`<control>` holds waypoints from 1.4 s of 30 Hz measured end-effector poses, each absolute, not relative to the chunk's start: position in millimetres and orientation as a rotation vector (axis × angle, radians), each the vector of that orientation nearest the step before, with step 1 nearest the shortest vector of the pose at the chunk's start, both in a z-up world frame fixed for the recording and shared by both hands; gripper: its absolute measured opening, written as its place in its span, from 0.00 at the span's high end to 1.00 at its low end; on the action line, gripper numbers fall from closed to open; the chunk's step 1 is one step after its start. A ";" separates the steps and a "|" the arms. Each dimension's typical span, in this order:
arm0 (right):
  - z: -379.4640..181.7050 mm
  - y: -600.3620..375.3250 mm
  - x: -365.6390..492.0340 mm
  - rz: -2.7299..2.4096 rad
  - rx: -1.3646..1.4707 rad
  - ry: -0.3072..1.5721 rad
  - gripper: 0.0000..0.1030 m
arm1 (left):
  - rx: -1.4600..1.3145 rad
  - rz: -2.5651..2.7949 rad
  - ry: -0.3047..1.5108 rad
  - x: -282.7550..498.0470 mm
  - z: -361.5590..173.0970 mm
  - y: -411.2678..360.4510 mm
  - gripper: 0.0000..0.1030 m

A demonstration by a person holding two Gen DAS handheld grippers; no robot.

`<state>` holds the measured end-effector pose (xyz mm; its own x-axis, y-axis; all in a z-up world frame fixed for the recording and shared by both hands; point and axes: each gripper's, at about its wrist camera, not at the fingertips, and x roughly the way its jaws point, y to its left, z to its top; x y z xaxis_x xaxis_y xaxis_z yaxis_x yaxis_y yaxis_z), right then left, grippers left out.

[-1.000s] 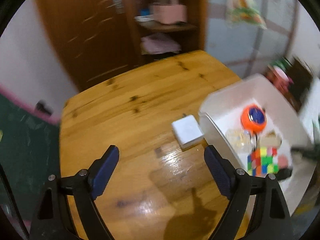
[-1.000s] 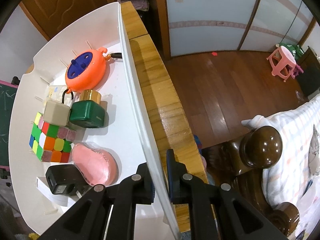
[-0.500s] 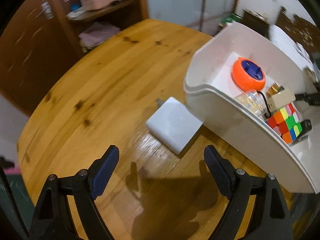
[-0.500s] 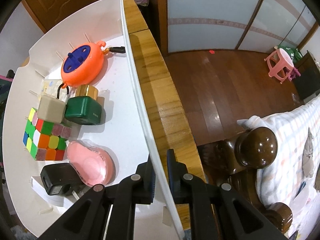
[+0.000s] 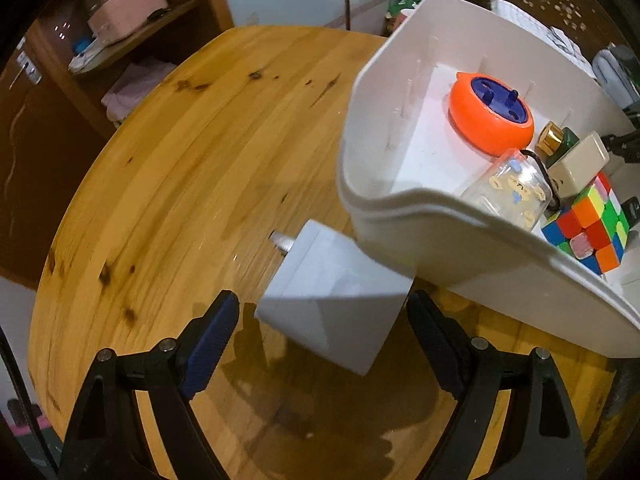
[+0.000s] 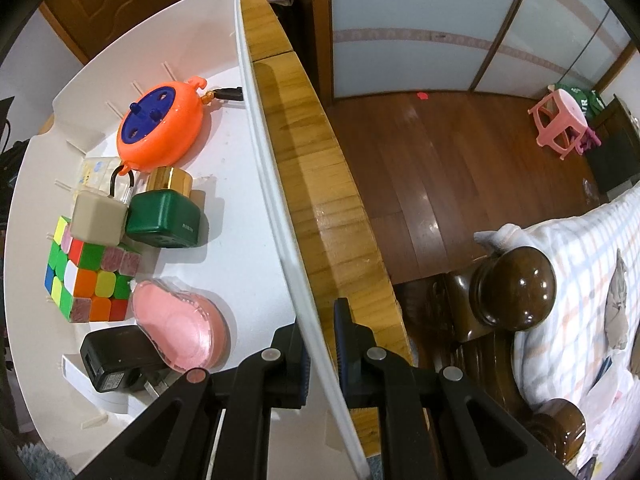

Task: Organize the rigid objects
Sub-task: 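Close the left gripper on the white charger block, then lift the white charger with the left gripper and carry it over the bin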

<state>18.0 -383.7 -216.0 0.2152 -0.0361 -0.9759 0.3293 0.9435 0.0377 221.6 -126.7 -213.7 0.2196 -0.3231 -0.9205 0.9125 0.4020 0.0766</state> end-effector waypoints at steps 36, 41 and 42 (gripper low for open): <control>-214.2 -379.4 20.9 -0.247 0.222 1.318 0.88 | 0.253 -0.138 1.135 122.8 -164.4 -25.5 0.41; -213.4 -380.0 20.3 -0.244 0.225 1.310 0.88 | 0.181 -0.185 1.103 98.6 -135.0 -44.0 0.41; -213.4 -380.0 20.3 -0.243 0.225 1.309 0.88 | 0.185 -0.193 1.091 98.3 -131.0 -50.7 0.41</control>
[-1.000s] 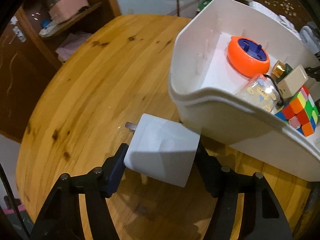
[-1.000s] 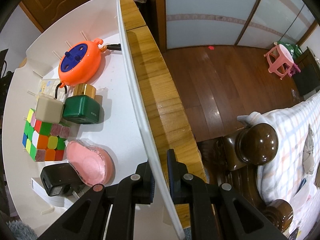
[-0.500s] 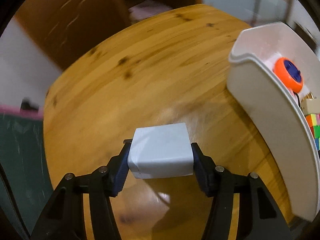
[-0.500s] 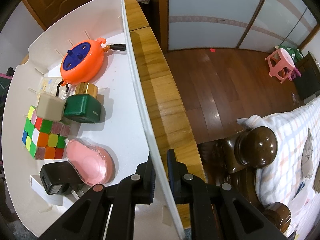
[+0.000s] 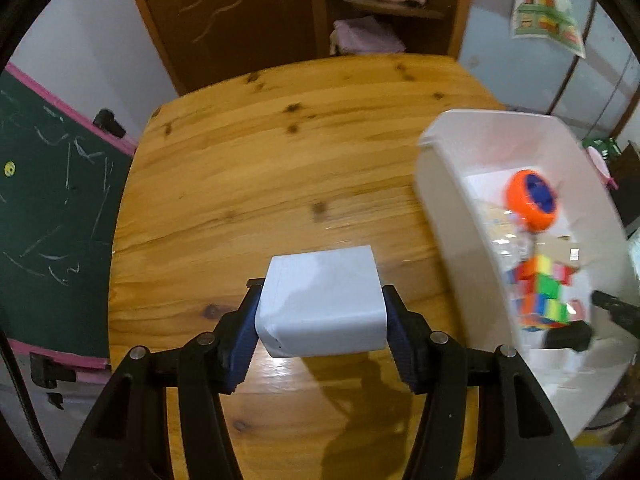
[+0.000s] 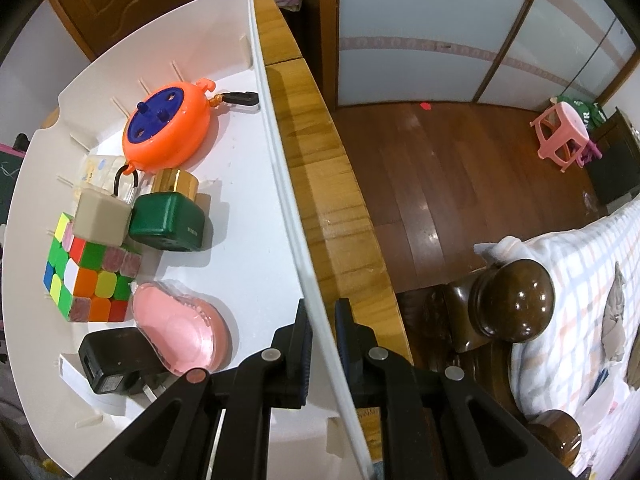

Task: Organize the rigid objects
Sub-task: 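Lift the white charger with the left gripper and carry it over the bin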

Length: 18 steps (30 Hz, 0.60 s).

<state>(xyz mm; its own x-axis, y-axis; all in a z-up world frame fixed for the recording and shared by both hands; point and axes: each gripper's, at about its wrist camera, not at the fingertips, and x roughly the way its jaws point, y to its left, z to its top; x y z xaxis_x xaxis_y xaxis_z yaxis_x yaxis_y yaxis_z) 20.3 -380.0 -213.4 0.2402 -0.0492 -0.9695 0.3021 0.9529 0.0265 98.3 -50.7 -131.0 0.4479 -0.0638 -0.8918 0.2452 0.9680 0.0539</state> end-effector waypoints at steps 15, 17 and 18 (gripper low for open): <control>-211.2 -377.5 19.0 -0.217 0.209 1.295 0.87 | 0.158 -0.335 1.033 66.3 -102.8 -136.8 0.40; -210.7 -377.1 19.0 -0.210 0.206 1.293 0.86 | 0.156 -0.349 1.046 64.8 -106.0 -149.4 0.40; -210.5 -376.7 19.0 -0.206 0.203 1.293 0.86 | 0.156 -0.352 1.052 64.3 -107.1 -154.3 0.40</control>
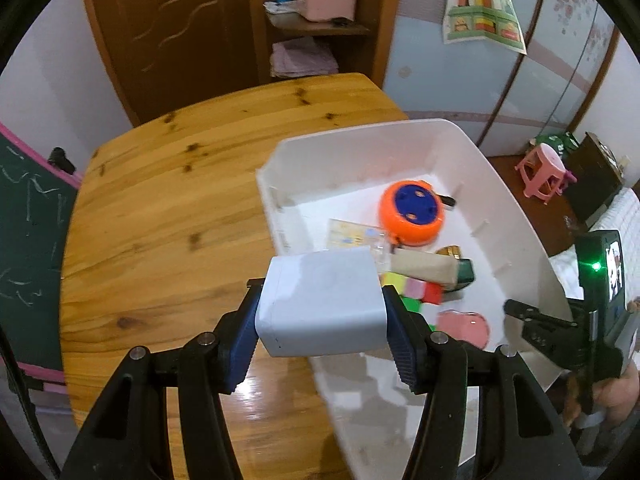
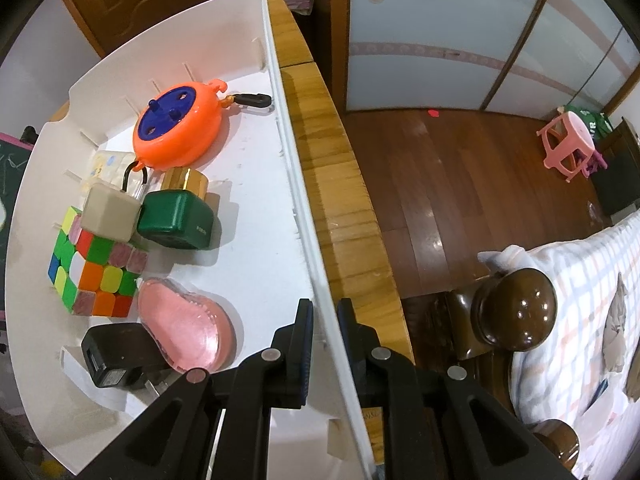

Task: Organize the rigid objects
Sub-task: 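Lift the white charger with the left gripper and carry it over the bin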

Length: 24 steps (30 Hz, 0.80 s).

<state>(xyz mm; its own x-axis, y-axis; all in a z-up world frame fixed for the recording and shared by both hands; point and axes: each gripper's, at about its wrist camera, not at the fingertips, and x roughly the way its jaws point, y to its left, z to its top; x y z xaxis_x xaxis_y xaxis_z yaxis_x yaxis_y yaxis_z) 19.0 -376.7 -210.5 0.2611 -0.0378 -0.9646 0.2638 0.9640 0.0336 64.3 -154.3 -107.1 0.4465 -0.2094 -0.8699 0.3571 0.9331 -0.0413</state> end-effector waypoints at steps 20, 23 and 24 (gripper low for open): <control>-210.9 -377.6 18.9 -0.159 0.213 1.282 0.81 | 0.164 -0.353 1.127 77.0 -138.5 -211.2 0.40; -211.2 -378.2 18.8 -0.157 0.216 1.280 0.81 | 0.166 -0.354 1.124 78.4 -138.7 -214.1 0.40; -211.4 -378.0 18.4 -0.157 0.215 1.280 0.81 | 0.167 -0.353 1.124 78.8 -139.0 -214.7 0.40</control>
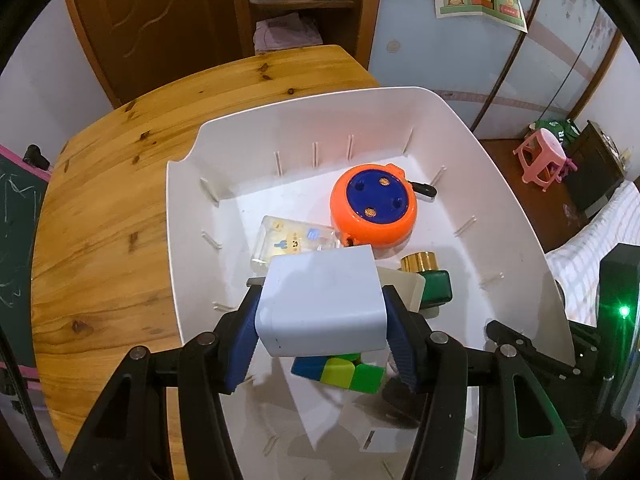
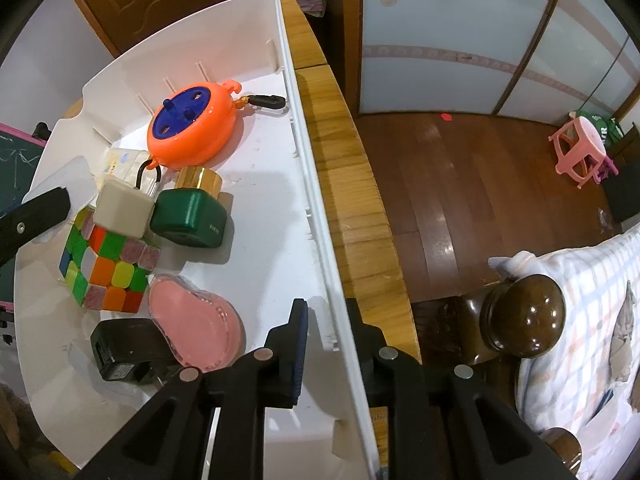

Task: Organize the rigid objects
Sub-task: 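Lift the white charger with the left gripper and carry it over the bin, then open the left gripper to drop the white charger into the bin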

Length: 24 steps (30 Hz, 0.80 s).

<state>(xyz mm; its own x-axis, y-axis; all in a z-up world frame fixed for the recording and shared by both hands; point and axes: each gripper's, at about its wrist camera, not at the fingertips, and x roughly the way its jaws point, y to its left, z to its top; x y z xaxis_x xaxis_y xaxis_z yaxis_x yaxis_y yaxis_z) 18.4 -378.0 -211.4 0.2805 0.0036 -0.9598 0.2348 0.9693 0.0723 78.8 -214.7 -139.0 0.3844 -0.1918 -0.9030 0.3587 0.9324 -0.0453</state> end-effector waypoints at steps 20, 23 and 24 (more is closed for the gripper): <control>-211.1 -380.1 18.0 -0.161 0.232 1.272 0.81 | 0.215 -0.365 1.103 81.0 -152.9 -244.4 0.41; -211.3 -380.1 18.0 -0.161 0.232 1.271 0.81 | 0.182 -0.396 1.146 80.3 -155.3 -243.8 0.32; -211.4 -380.2 18.0 -0.161 0.231 1.270 0.81 | 0.160 -0.411 1.167 80.5 -156.8 -242.8 0.30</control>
